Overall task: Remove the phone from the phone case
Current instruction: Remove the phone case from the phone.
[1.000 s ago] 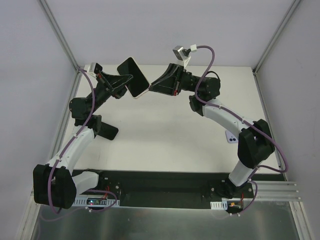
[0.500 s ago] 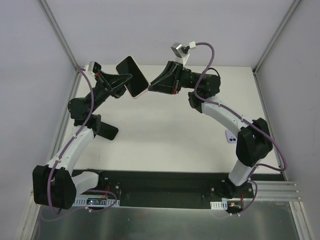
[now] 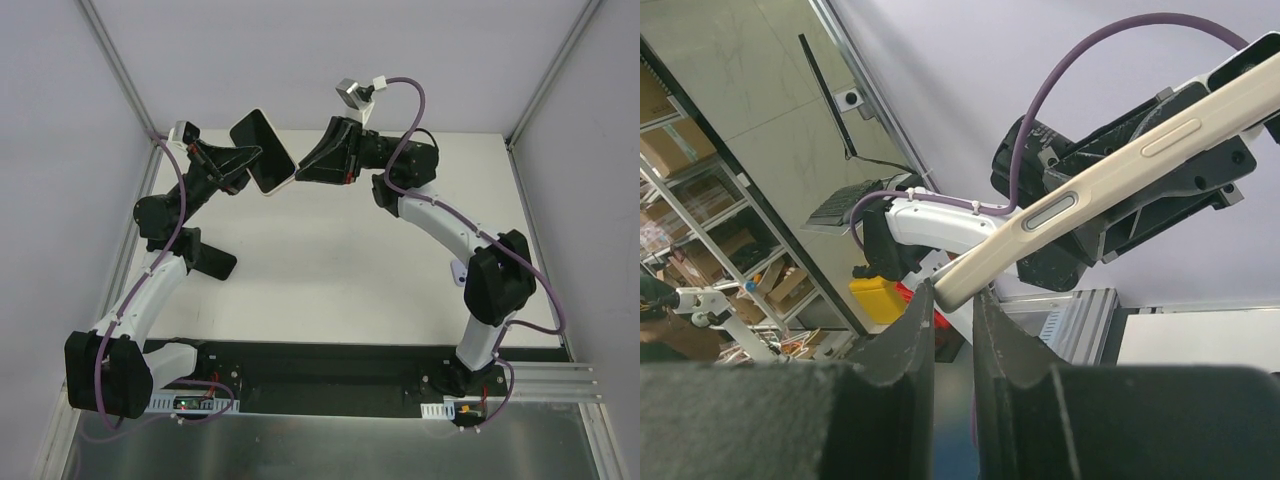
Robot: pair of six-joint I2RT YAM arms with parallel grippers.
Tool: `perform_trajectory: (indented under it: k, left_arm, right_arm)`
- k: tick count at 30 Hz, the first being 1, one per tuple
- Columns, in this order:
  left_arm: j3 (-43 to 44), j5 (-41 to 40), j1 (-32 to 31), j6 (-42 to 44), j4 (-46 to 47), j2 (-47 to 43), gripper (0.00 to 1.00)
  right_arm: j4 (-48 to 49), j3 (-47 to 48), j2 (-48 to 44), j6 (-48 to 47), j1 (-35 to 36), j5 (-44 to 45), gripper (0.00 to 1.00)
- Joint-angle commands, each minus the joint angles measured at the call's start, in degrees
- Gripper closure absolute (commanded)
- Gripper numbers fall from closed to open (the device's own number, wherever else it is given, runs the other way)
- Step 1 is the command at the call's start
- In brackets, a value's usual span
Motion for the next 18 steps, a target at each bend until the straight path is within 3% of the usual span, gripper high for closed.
perform_trajectory:
  k: [1,18]
  left_arm:
    - [3.4,8.8,-3.0,-15.3,7.5,-2.7,1.0]
    - [2.9,9.4,-3.5,-15.7,9.4,-2.6,1.0]
  right_arm:
    - [8.3,2.7,4.2,-1.9,1.6,-0.2,0.99]
    - [8.4,9.3,9.0,1.6,0.6,-5.5,0.99]
